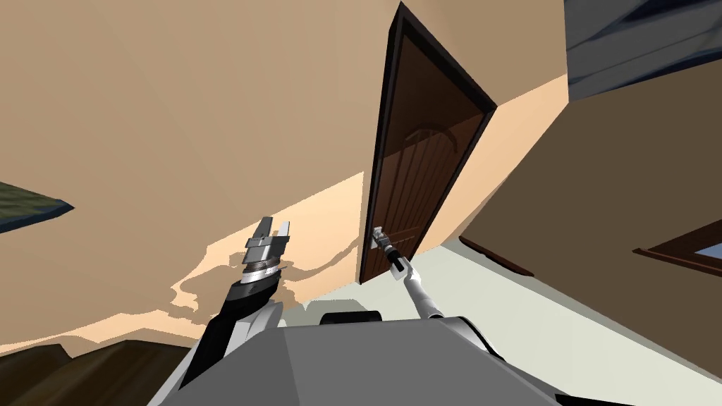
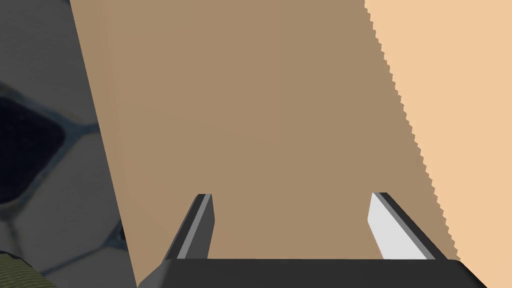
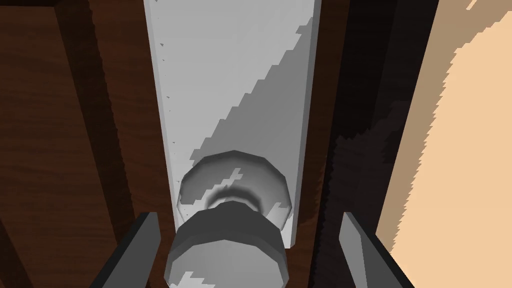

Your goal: Pull the door open

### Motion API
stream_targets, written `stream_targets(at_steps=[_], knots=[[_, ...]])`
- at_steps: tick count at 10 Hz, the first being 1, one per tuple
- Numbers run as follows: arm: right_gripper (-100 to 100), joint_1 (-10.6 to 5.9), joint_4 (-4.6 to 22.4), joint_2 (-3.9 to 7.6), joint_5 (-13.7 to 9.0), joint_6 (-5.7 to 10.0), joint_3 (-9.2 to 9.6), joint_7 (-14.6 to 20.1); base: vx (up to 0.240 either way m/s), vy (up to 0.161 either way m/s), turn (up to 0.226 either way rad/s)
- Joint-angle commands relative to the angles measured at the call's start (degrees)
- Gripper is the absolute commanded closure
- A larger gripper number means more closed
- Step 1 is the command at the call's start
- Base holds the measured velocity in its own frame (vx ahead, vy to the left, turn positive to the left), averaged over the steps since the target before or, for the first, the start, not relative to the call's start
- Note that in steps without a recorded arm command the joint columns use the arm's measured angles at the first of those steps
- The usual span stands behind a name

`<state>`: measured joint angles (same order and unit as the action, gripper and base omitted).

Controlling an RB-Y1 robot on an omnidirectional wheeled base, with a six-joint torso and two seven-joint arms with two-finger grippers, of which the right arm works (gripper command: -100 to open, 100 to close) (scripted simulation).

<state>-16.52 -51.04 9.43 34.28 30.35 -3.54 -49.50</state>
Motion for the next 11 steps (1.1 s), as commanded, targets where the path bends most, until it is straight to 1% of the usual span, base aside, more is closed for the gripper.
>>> stream_targets(at_steps=[1,6,7,11], knots=[[100,0.02,0.05,-0.11,0.02,0.0,0.01,-0.23,-0.008,-0.002,-0.021],[100,0.02,0.05,-0.11,0.02,0.0,0.01,-0.23,-0.014,-0.008,-0.001],[100,0.09,0.17,0.24,-1.44,-0.18,0.03,1.87,-0.032,-0.025,0.1],[100,0.1,0.24,0.58,-4.36,-0.25,0.33,6.03,-0.046,-0.038,0.08]])
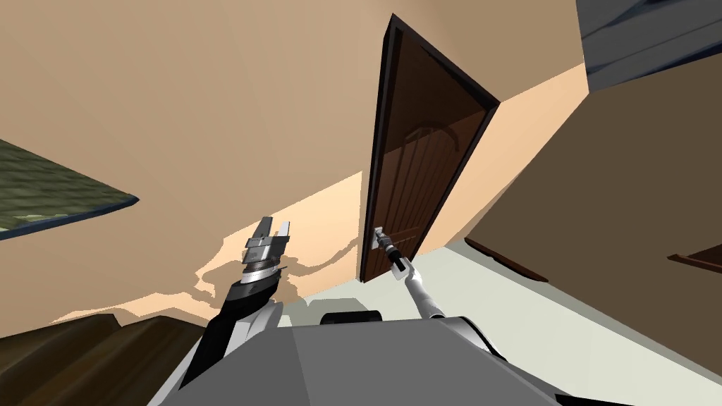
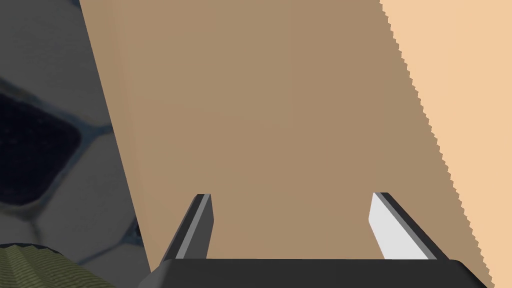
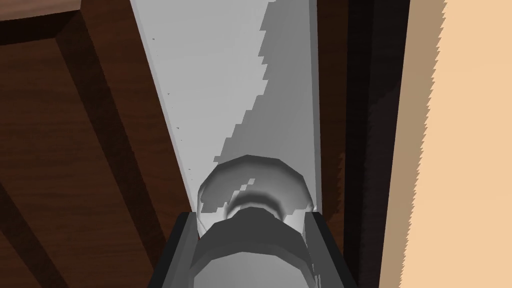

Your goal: Pull the door open

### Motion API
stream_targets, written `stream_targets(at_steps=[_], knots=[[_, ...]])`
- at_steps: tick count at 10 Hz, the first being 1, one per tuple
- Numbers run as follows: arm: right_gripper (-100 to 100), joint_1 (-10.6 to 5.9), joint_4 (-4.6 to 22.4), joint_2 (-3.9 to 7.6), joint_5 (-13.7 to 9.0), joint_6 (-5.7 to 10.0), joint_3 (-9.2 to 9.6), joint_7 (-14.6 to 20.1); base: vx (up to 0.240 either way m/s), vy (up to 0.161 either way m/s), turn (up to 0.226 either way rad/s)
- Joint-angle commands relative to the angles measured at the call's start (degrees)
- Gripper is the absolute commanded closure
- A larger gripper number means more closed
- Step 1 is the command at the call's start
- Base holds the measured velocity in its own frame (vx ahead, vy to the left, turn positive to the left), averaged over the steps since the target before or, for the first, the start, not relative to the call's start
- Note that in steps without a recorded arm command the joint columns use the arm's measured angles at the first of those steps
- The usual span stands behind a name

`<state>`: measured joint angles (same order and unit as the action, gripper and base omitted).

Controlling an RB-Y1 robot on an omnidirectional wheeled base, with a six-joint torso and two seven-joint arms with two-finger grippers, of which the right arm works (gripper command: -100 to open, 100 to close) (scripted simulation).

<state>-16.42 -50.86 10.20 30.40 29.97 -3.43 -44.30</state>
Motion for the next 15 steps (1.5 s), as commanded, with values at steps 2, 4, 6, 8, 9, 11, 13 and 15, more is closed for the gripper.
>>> stream_targets(at_steps=[2,4,6,8,9,11,13,15], knots=[[100,0.02,0.1,0.06,-2.53,0.07,0.43,3.7,-0.053,-0.047,0.108],[100,0.03,0.15,0.32,-4.69,0.02,0.65,6.71,-0.068,-0.053,0.124],[100,0.04,0.21,0.62,-7.28,-0.04,0.91,9.96,-0.062,-0.051,0.118],[100,0.04,0.24,0.78,-8.64,-0.07,1.05,12.09,-0.064,-0.056,0.103],[100,0.05,0.27,0.94,-9.99,-0.1,1.19,13.93,-0.04,-0.042,0.077],[100,0.06,0.31,1.12,-11.45,-0.14,1.34,15.89,-0.052,-0.042,0.091],[100,0.07,0.38,1.49,-14.6,-0.21,1.66,19.51,-0.053,-0.052,0.143],[100,0.08,0.41,1.68,-16.17,-0.25,1.82,22.12,-0.048,-0.043,0.073]])
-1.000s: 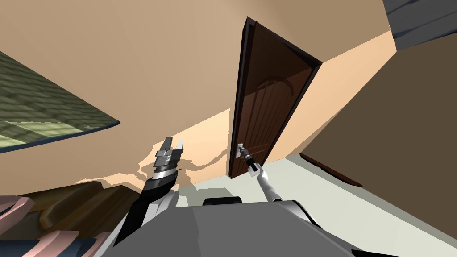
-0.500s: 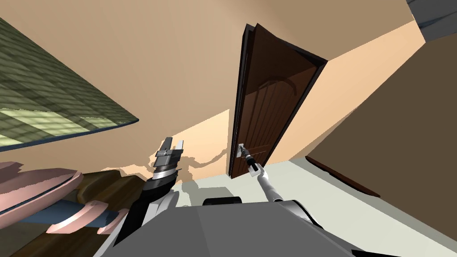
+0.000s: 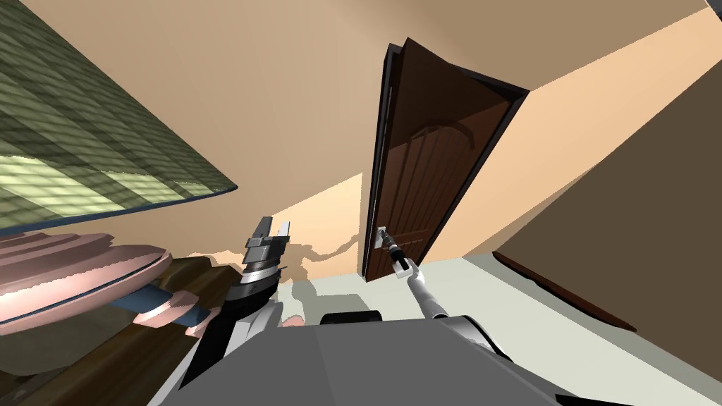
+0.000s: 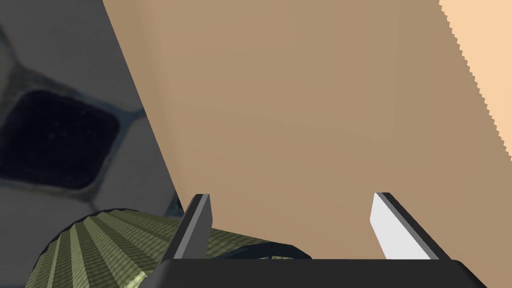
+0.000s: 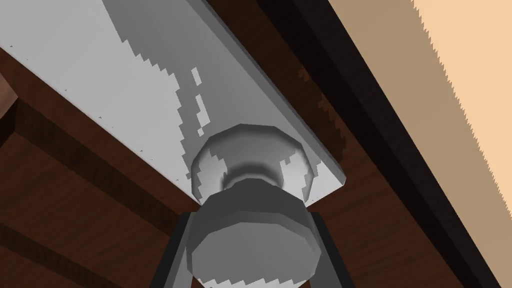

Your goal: Pull the door open

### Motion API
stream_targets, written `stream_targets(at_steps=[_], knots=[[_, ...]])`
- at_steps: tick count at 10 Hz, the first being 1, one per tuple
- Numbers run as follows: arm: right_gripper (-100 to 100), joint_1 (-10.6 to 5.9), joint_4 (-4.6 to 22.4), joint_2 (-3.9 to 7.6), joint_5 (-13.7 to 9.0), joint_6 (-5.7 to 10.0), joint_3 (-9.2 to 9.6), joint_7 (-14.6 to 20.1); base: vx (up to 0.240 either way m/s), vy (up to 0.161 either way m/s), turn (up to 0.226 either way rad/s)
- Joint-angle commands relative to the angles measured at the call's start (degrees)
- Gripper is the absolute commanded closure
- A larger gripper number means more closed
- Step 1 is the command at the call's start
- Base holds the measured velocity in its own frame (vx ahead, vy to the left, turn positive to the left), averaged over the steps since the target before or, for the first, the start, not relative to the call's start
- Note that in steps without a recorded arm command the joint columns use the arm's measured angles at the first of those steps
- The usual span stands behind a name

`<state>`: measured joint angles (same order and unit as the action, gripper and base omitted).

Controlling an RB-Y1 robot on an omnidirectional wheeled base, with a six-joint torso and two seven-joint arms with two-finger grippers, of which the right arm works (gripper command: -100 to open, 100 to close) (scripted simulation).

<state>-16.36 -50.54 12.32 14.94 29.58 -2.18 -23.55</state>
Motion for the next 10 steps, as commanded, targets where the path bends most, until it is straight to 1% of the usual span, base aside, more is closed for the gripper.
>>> stream_targets(at_steps=[1,2,3,4,5,6,7,8,9,10], knots=[[100,0.02,0.14,-0.25,-2.36,0.1,0.74,2.86,-0.059,-0.066,0.176],[100,0.02,0.14,-0.25,-2.36,0.1,0.74,3.5,-0.048,-0.045,0.07],[100,0.02,0.18,-0.04,-4.1,0.06,0.92,5.66,-0.051,-0.03,0.09],[100,0.03,0.21,0.17,-5.84,0.02,1.1,7.08,-0.07,-0.046,0.137],[100,0.03,0.21,0.17,-5.84,0.02,1.1,7.92,-0.053,-0.048,0.086],[100,0.04,0.25,0.37,-7.57,-0.02,1.27,9.81,-0.054,-0.054,0.115],[100,0.04,0.25,0.37,-7.57,-0.02,1.27,10.14,-0.038,-0.041,0.065],[100,0.04,0.29,0.58,-9.34,-0.06,1.45,12.36,-0.037,-0.037,0.128],[100,0.05,0.34,0.8,-11.19,-0.1,1.64,13.78,-0.069,-0.064,0.181],[100,0.05,0.34,0.8,-11.19,-0.1,1.64,14.63,-0.053,-0.051,0.083]])
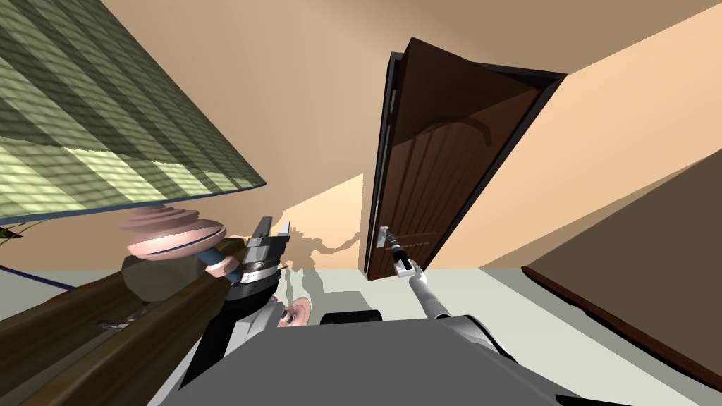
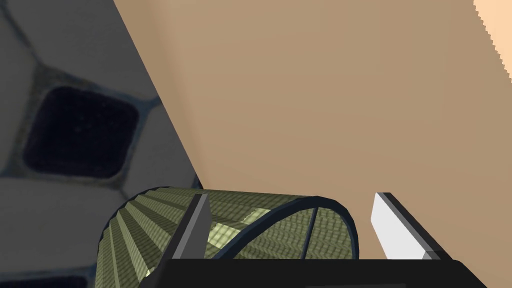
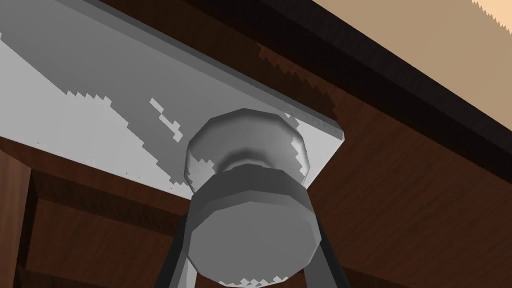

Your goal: Pull the door open

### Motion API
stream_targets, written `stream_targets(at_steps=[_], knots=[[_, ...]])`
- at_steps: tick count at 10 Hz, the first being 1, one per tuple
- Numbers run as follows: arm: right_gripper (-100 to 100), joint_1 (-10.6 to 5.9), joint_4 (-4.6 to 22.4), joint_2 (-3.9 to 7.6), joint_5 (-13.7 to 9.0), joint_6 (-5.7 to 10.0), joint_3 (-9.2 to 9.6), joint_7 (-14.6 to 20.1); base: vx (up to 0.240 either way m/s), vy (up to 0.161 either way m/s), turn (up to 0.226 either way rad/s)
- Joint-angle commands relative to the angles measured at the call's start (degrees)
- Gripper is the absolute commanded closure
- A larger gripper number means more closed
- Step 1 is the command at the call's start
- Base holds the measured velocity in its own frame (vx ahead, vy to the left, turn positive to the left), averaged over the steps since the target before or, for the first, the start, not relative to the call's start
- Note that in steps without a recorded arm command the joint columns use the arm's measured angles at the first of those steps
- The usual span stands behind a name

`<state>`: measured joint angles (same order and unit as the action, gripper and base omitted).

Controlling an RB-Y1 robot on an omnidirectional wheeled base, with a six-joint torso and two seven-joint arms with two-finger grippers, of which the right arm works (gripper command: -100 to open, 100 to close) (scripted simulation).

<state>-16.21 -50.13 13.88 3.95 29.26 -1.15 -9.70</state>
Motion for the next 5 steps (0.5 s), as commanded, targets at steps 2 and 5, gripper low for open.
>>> stream_targets(at_steps=[2,5], knots=[[100,-0.09,-0.03,-0.54,-2.05,0.17,0.8,3.05,-0.047,-0.042,0.089],[100,-0.07,0.05,-0.1,-5.76,0.09,1.18,7.59,-0.064,-0.048,0.125]])
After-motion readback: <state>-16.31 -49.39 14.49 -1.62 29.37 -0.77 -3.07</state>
